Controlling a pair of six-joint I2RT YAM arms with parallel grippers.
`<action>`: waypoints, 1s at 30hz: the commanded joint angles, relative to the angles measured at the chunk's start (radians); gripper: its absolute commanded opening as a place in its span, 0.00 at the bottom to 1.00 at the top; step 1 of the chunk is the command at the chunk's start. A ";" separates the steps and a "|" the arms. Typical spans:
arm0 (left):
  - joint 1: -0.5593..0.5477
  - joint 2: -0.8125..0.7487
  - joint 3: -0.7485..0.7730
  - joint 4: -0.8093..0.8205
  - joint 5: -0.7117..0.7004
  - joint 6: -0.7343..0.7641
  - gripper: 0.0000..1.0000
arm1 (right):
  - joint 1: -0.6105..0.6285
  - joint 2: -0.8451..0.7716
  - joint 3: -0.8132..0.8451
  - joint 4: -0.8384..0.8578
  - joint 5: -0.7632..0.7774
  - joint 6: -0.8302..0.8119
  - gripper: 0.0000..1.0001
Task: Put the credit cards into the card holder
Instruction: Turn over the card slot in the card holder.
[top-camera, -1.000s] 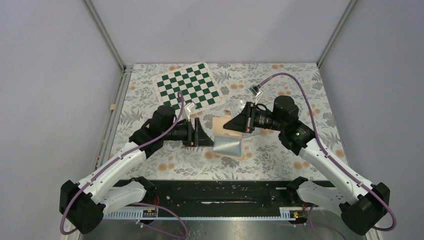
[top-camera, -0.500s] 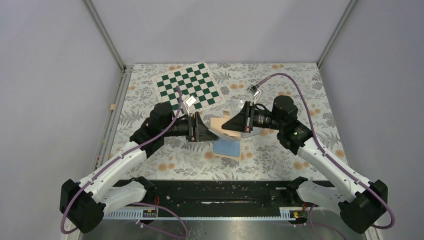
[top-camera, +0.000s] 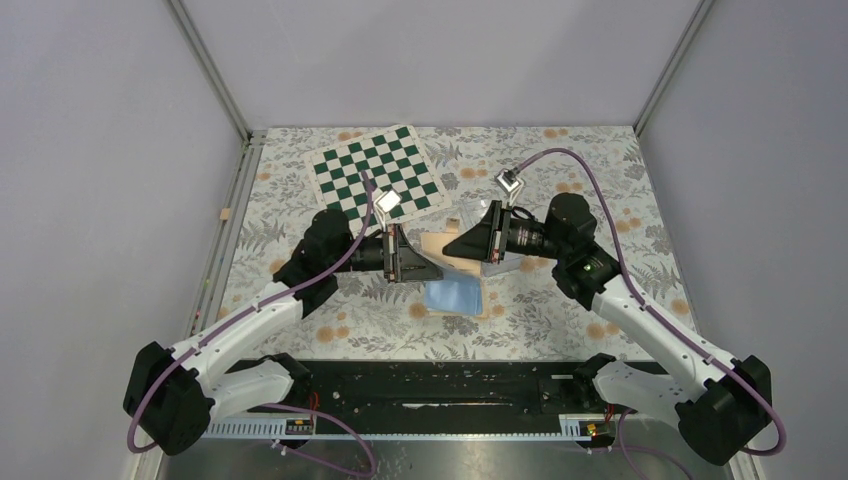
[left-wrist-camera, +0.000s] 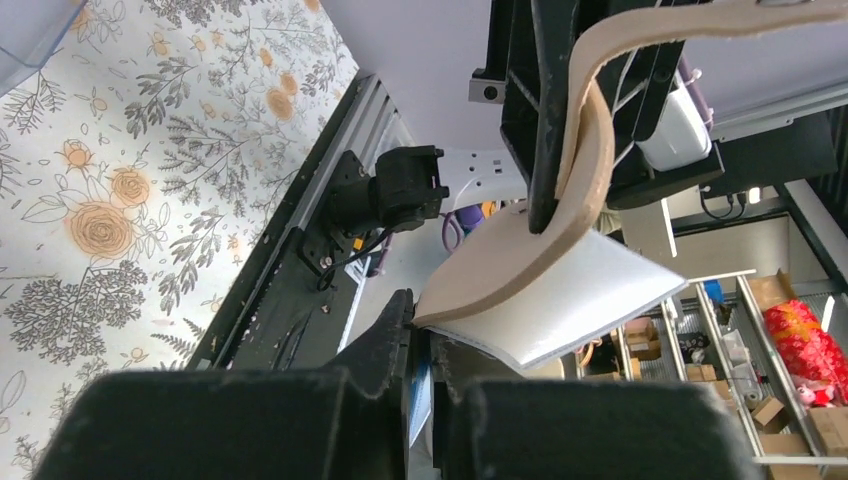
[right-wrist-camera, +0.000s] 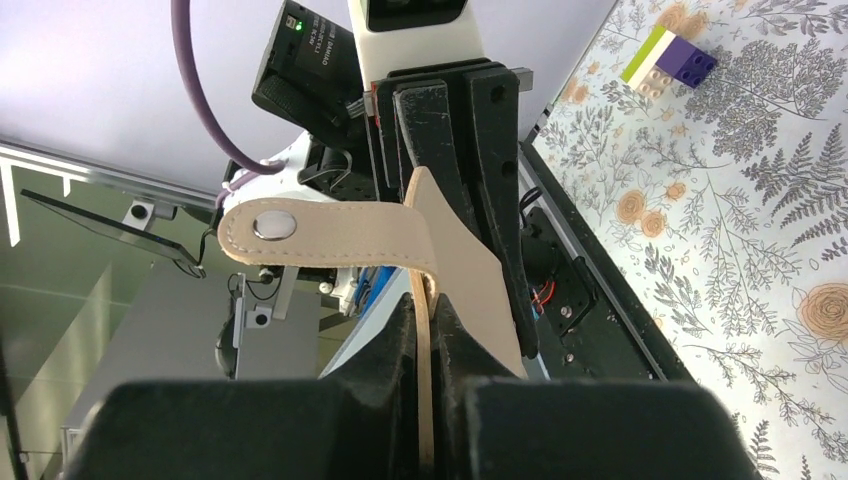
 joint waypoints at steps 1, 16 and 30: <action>-0.012 -0.021 0.003 0.126 0.016 -0.015 0.00 | 0.003 0.012 0.014 0.054 0.000 0.018 0.03; -0.011 -0.062 0.034 -0.020 -0.113 -0.004 0.00 | -0.046 -0.142 -0.042 -0.095 0.009 -0.184 0.91; -0.011 -0.041 0.051 0.026 -0.082 -0.042 0.00 | -0.055 -0.201 -0.093 -0.071 -0.086 -0.292 0.99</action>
